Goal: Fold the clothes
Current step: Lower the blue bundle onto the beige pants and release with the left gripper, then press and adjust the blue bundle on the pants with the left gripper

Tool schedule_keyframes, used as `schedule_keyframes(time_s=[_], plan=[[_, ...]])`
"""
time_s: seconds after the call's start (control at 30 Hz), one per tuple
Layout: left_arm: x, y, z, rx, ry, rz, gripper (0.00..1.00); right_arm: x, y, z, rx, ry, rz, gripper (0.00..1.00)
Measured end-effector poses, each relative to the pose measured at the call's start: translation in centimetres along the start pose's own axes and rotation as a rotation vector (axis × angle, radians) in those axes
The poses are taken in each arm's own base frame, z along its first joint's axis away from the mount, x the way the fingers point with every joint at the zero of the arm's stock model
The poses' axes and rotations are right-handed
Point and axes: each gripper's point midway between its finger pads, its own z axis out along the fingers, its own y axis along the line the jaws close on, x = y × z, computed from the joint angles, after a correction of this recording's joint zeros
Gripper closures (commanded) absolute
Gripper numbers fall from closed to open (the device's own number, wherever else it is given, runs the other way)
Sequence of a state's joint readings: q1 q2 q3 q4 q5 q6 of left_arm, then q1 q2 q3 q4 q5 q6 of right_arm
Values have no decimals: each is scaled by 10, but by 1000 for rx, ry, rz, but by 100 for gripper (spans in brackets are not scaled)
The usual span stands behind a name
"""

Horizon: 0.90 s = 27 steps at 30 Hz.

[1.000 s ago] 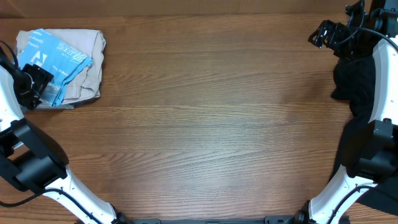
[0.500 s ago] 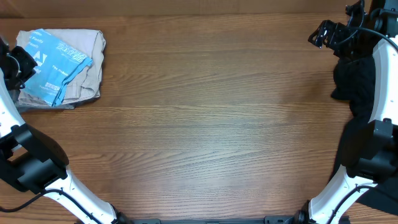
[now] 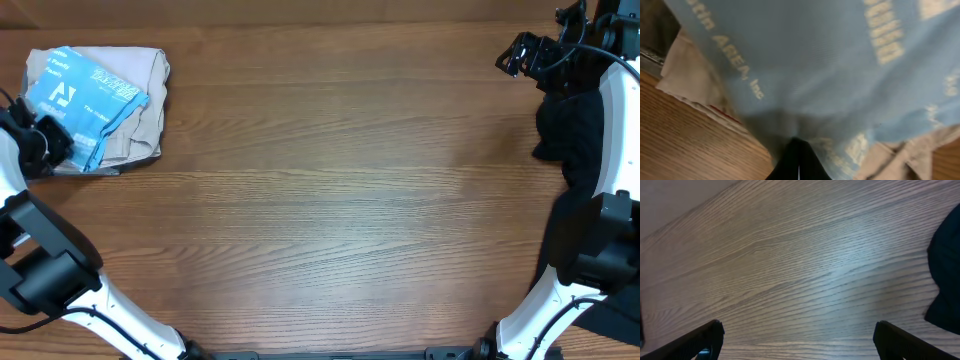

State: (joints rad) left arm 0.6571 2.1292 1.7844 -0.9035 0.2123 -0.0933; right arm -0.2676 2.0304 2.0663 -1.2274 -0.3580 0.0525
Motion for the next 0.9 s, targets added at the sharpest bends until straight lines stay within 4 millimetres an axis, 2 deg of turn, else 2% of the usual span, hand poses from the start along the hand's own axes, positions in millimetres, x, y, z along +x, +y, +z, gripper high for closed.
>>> schedule_keyframes(time_s=[0.2,0.37,0.43,0.5,0.67,0.77,0.83,0.9], plan=[[12,10,18,-13,11,-9,96,0,0,0,0,-1,1,0],[17,4,11,9,46,-17,96,0,0,0,0,-1,0,0],[11,-4,-2,38,48,-18,96,0,0,0,0,-1,0,0],[-5,-15,-21,77,12,-9,96,0,0,0,0,0,0,0],[-56,-61,-102,238,-200,65,96,0,0,0,0,-1,0,0],[-70,-91,-145,350,-303,127,96,0,0,0,0,-1,-1,0],[-70,-104,-154,410,-313,150,96,0,0,0,0,0,0,0],[-67,-113,-146,466,-284,157,96,0,0,0,0,0,0,0]])
